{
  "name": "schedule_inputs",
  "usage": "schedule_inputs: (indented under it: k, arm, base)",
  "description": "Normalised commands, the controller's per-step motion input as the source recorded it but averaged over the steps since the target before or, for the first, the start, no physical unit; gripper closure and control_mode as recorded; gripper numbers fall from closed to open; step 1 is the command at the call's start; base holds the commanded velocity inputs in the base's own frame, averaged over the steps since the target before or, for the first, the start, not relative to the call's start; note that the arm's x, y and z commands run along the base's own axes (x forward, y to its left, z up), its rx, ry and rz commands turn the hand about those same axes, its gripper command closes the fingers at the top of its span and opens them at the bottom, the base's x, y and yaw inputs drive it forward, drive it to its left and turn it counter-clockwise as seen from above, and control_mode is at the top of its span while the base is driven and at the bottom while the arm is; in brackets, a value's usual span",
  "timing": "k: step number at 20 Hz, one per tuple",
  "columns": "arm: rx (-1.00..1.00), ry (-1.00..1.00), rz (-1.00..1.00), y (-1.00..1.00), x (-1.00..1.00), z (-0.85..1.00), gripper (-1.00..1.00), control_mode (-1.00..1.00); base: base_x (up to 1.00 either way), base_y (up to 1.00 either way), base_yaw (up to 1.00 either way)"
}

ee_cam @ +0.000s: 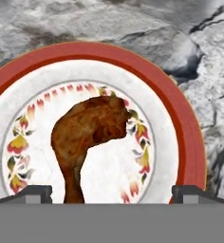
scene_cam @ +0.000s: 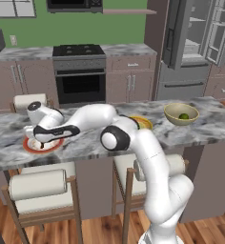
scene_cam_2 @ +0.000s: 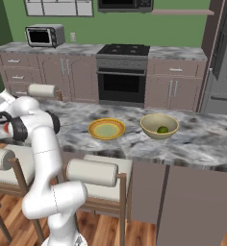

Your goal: Pick the chicken drumstick and lime from their plates and place them in the bowl. Then put the bowl in the fridge.

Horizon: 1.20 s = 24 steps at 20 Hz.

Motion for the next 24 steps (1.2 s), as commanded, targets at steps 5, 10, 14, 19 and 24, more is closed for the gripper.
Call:
schedule_inputs:
  k: [5, 10, 14, 19, 24]
  arm:
    - [0.00, 0.07, 0.07, 0.28, 0.19, -0.07, -1.00, -1.00]
    - [0.00, 0.00, 0.07, 0.22, 0.03, -0.19, -1.00, -1.00]
    - [0.00, 0.00, 0.04, 0.11, 0.00, -0.27, -1.00, -1.00]
    - [0.00, 0.00, 0.02, -0.01, 0.01, -0.25, -1.00, -1.00]
    - [0.00, 0.00, 0.00, -0.13, 0.03, -0.18, -1.00, -1.00]
  base:
    - [0.00, 0.00, 0.00]
    - [0.00, 0.00, 0.00]
    - [0.00, 0.00, 0.00]
    - [0.00, 0.00, 0.00]
    - [0.00, 0.00, 0.00]
